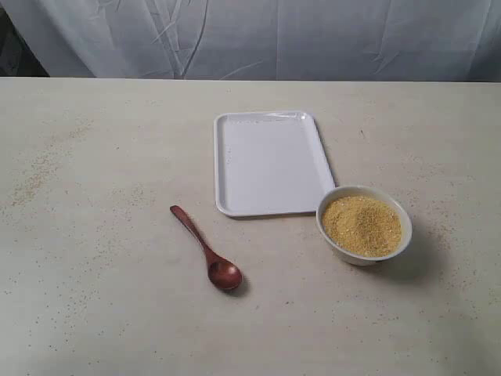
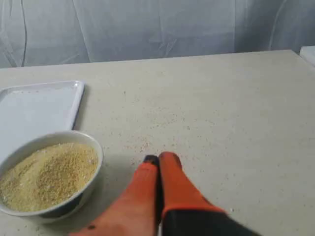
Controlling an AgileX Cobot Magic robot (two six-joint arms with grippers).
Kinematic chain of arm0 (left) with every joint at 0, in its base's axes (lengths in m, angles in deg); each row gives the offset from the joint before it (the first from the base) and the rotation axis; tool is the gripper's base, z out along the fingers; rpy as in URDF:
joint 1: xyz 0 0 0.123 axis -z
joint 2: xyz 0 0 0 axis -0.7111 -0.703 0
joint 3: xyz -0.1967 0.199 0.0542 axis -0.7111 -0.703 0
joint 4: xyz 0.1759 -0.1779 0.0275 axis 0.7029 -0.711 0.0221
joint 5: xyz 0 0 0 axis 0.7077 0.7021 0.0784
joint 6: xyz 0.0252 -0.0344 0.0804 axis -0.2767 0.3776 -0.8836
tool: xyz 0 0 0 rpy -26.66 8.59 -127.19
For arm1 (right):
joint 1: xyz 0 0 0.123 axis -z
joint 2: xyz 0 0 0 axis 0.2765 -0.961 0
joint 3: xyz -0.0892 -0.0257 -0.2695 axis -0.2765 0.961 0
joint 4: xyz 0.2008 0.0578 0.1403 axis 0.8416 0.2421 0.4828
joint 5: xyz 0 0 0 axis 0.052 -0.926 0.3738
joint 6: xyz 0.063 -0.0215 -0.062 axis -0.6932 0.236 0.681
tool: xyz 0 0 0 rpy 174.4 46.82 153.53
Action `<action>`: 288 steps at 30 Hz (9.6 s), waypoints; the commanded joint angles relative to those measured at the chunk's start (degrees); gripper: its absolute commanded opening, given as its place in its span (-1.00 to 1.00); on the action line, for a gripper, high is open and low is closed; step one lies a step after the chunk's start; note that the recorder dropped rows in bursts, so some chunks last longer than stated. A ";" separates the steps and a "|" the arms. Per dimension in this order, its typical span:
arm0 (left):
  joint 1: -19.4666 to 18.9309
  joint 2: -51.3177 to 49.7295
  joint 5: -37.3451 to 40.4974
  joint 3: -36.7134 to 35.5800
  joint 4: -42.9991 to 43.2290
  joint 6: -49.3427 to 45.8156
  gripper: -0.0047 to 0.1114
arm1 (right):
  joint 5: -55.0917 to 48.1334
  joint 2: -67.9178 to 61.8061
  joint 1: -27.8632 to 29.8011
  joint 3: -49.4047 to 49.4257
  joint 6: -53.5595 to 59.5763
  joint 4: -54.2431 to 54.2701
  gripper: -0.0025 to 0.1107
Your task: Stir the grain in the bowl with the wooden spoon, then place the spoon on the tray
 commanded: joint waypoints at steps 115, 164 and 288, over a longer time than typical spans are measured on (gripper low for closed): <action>-0.04 0.28 -0.27 -0.21 -0.16 0.19 -0.92 | -2.03 -99.30 -23.05 -54.34 -45.10 -14.73 -0.58; -0.04 0.28 -0.27 -0.21 -0.16 0.19 -0.92 | 76.04 -117.43 11.17 -57.11 -121.23 -95.39 -0.03; -0.04 0.28 -0.27 -0.21 -0.16 0.19 -0.92 | 63.96 -101.30 -12.51 -53.90 -73.70 -86.52 -0.96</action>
